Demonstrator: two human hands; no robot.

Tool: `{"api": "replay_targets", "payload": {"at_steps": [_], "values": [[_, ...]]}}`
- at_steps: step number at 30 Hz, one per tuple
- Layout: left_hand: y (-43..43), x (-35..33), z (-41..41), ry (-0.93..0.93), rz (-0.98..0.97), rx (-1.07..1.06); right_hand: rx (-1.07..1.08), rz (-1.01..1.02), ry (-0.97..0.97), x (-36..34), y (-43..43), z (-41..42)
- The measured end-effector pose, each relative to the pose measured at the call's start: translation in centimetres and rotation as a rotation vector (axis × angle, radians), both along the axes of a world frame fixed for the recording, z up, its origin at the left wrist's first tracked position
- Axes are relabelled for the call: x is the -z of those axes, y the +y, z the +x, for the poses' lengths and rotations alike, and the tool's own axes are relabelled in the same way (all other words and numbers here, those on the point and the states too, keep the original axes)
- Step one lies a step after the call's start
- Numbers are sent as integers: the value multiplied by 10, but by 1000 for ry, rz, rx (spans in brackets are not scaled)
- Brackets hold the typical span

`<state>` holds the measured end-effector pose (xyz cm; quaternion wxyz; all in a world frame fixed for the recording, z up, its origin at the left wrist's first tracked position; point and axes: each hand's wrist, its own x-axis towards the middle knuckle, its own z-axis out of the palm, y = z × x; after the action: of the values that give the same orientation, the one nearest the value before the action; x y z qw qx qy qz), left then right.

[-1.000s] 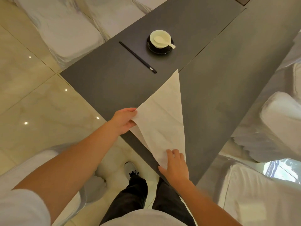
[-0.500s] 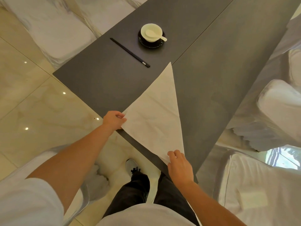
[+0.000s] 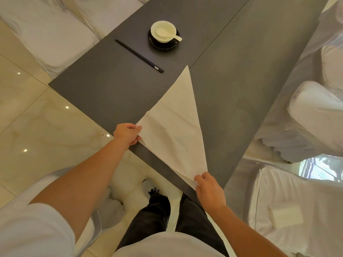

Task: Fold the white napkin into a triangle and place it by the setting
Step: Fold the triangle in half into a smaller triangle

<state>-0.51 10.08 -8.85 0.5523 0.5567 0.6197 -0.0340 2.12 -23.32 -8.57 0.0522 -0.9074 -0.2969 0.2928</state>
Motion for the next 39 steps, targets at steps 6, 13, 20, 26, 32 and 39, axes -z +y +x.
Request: {"api": "replay_targets", "payload": {"at_steps": [6, 13, 20, 26, 32, 39], "values": [[7, -20, 15, -479, -400, 17, -29, -13, 14, 6, -5, 0], [15, 29, -14, -57, 23, -49, -111, -46, 16, 11, -11, 4], [9, 28, -12, 4, 193, 108, -142, -43, -20, 9, -33, 1], [8, 30, -19, 30, 326, 241, 42, 27, -51, -6, -47, 3], [7, 29, -20, 71, 351, 286, 395, 249, 34, -25, -48, 8], [6, 30, -18, 123, 420, 393, -115, -120, -37, -1, -58, -13]]}}
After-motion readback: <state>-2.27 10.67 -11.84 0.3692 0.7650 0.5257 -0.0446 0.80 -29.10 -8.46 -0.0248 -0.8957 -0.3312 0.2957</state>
